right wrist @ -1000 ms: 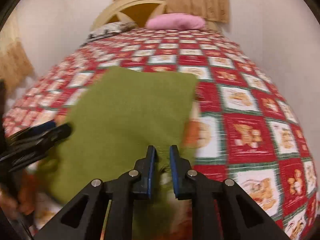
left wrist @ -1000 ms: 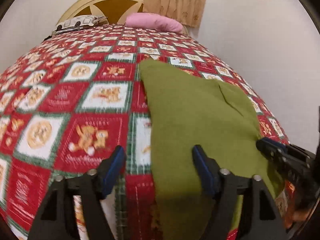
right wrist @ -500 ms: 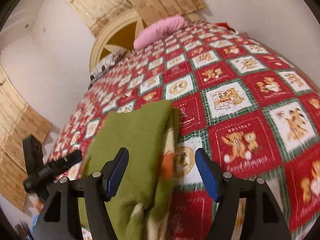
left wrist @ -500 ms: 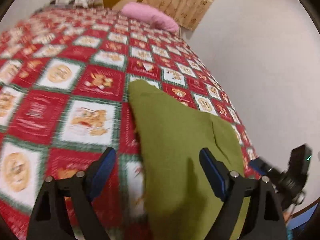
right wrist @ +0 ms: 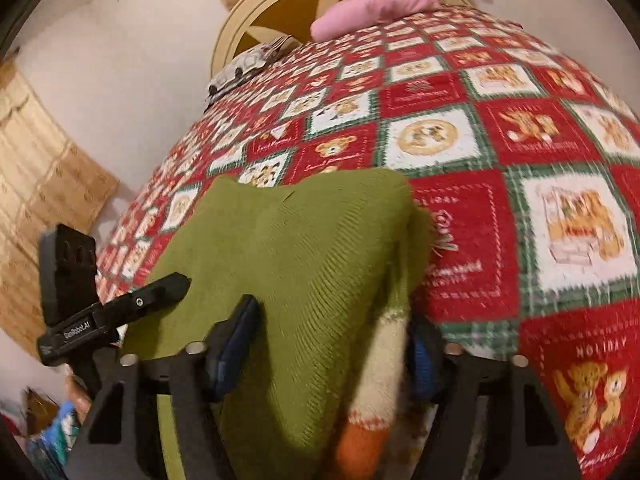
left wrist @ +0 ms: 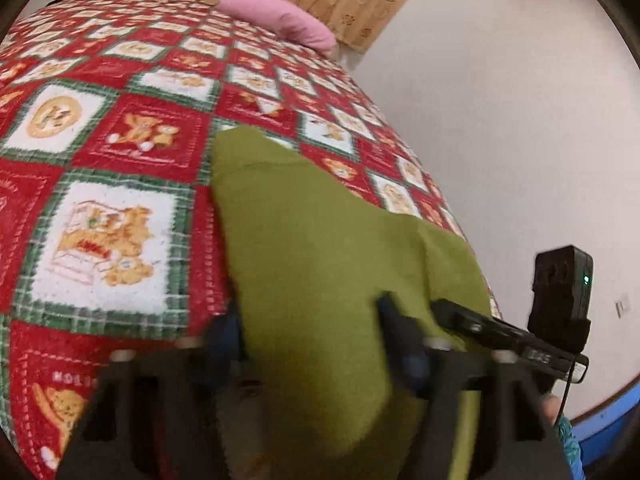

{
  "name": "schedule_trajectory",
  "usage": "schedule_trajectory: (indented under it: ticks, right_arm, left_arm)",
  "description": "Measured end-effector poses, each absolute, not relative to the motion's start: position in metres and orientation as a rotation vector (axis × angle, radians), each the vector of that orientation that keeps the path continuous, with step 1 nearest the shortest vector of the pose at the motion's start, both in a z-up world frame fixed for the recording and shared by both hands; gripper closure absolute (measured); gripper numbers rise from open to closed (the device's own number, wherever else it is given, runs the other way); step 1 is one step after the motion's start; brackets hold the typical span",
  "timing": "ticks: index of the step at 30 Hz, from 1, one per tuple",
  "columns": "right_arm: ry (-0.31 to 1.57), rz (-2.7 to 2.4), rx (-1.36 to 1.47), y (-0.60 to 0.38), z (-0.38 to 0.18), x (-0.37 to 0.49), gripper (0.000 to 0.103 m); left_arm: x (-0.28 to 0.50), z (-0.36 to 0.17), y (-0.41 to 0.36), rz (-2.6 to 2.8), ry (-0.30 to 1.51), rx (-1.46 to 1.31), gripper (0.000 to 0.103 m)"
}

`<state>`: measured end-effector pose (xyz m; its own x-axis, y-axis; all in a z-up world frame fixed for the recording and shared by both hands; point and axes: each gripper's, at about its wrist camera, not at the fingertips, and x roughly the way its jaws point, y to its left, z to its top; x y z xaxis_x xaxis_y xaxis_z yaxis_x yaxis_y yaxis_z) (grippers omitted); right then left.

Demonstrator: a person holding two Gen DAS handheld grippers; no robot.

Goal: Fold small clothes

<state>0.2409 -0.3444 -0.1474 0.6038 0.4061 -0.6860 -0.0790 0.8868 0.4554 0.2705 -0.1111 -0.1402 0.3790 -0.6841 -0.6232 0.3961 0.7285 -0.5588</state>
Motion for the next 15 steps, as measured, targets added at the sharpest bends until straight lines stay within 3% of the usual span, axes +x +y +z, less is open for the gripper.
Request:
schedule_trajectory:
  ticks: [6, 15]
  right_arm:
    - [0.851, 0.24, 0.352, -0.327, -0.135, 0.231, 0.068]
    - [0.655, 0.095, 0.273, -0.292, -0.054, 0.152, 0.068]
  left_arm:
    - [0.253, -0.124, -0.118, -0.659, 0.853, -0.211, 0.065]
    - [0.197, -0.058, -0.111, -0.644, 0.67, -0.114, 0.069]
